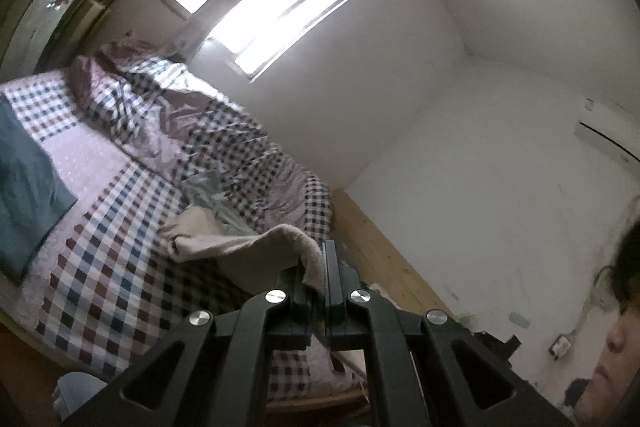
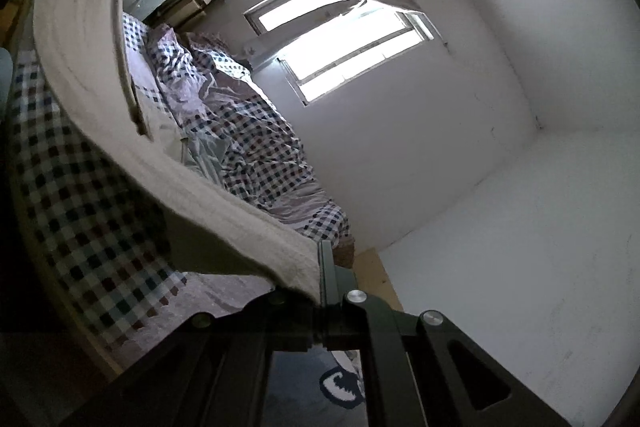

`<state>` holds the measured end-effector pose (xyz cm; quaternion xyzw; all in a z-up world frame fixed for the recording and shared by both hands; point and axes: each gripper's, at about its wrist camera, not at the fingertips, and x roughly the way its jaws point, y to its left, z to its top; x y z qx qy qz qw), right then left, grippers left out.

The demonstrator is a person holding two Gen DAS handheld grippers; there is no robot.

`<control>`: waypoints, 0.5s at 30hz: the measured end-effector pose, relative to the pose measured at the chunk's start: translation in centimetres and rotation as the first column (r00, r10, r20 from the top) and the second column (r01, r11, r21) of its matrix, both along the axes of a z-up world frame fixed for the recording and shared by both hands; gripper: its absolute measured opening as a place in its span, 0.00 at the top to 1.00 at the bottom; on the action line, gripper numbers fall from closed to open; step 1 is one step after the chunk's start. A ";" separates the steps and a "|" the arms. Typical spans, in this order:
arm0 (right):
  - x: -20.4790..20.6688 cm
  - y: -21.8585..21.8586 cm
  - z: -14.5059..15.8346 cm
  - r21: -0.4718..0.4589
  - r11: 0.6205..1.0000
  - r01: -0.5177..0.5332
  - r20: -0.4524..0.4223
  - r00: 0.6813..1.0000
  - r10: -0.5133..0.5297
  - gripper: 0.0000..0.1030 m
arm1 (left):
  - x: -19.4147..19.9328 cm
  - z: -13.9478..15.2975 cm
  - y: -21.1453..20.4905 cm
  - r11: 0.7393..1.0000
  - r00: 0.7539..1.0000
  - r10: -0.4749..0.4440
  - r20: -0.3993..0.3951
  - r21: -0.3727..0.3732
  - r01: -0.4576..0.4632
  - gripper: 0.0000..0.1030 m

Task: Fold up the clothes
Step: 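Hold the beige garment up with both grippers and swing it over the bed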

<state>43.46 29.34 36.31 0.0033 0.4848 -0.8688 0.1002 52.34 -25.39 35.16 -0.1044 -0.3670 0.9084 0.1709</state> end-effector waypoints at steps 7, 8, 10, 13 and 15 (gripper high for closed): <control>1.9 1.3 1.3 -0.044 0.997 -0.059 0.092 0.994 0.062 1.00 | 2.9 1.7 0.9 1.000 0.998 -0.008 -0.057 -0.021 0.006 0.98; 2.1 1.3 1.3 -0.039 0.997 -0.066 0.103 0.992 0.069 1.00 | 3.1 1.7 1.0 1.000 0.999 -0.006 -0.051 -0.027 0.005 0.98; 2.5 1.5 1.3 -0.043 0.996 -0.083 0.120 0.989 0.088 1.00 | 3.6 1.7 1.2 1.000 0.999 -0.011 -0.046 -0.027 0.010 0.98; 3.6 2.0 1.8 -0.074 0.991 -0.110 0.130 0.984 0.119 1.00 | 4.9 2.2 1.6 0.998 0.995 -0.057 -0.085 -0.025 0.055 0.98; 4.0 2.8 2.5 -0.121 0.984 -0.132 0.156 0.976 0.150 1.00 | 5.4 2.4 1.7 0.996 0.991 -0.082 -0.108 -0.027 0.080 0.98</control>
